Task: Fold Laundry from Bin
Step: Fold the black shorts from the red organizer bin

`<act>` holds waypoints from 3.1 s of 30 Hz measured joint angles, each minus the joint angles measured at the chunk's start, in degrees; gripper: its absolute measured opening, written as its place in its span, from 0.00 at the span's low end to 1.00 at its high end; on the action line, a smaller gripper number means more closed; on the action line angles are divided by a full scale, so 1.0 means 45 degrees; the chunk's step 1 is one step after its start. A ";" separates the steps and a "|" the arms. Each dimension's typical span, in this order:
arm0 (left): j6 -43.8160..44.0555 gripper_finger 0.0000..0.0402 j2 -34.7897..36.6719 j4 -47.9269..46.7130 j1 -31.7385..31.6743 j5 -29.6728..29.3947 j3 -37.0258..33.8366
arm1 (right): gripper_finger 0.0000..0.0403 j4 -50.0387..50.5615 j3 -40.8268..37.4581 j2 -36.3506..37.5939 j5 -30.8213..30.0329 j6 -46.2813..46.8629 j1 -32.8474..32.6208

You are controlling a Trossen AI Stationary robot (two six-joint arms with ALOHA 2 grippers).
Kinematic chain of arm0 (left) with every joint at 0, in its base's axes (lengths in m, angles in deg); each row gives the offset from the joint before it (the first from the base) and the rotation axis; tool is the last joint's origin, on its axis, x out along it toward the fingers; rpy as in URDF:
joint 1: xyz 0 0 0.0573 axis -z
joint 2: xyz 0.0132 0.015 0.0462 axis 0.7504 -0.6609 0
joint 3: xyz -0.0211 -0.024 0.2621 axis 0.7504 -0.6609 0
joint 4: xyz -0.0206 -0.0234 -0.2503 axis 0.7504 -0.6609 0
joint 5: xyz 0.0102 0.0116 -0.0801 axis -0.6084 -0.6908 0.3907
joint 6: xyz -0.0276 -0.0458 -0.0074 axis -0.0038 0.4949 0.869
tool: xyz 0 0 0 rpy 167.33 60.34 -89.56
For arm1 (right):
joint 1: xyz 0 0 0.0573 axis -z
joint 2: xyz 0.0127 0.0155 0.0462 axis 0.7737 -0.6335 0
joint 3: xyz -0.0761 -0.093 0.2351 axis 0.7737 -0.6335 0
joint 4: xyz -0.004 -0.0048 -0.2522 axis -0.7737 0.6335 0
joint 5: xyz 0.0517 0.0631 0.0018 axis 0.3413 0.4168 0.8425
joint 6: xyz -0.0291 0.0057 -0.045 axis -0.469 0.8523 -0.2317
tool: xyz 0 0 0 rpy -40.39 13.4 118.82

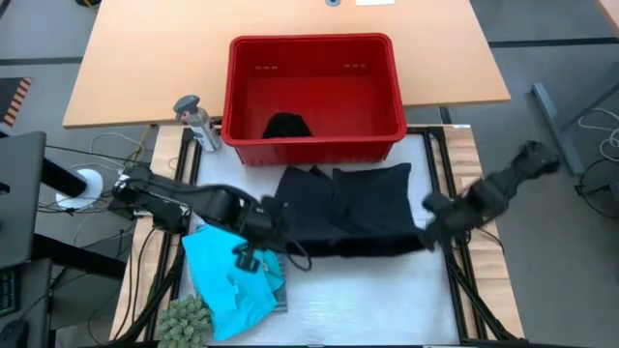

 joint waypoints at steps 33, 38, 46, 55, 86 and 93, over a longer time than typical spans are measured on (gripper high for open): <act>-0.2800 0.41 -0.0195 1.2268 0.1823 -0.0105 -0.5018 | 0.49 -0.3540 0.1437 -0.6187 -0.0434 -0.1088 -0.5468; -0.5808 0.42 -0.0954 1.4007 0.2076 0.1066 -0.4987 | 0.49 -0.3573 0.1483 -0.6210 -0.0446 -0.1420 -0.5462; -0.7491 0.51 -0.2702 1.5623 0.2277 0.1532 -0.5003 | 0.49 -0.4092 0.1483 -0.6211 -0.0448 -0.1416 -0.5531; -0.7201 0.59 -0.4481 1.7258 0.2335 0.1062 -0.4491 | 0.49 -0.4451 0.1483 -0.6211 -0.0463 -0.1416 -0.5531; -0.6216 0.61 -0.6408 1.1617 0.2963 -0.4344 0.0155 | 0.49 -0.4718 0.1483 -0.6211 -0.1325 -0.1435 -0.5541; -0.4433 0.61 -0.6500 0.8714 0.2933 -0.3700 0.0548 | 0.49 -0.4718 0.1483 -0.6211 -0.1517 -0.1440 -0.5541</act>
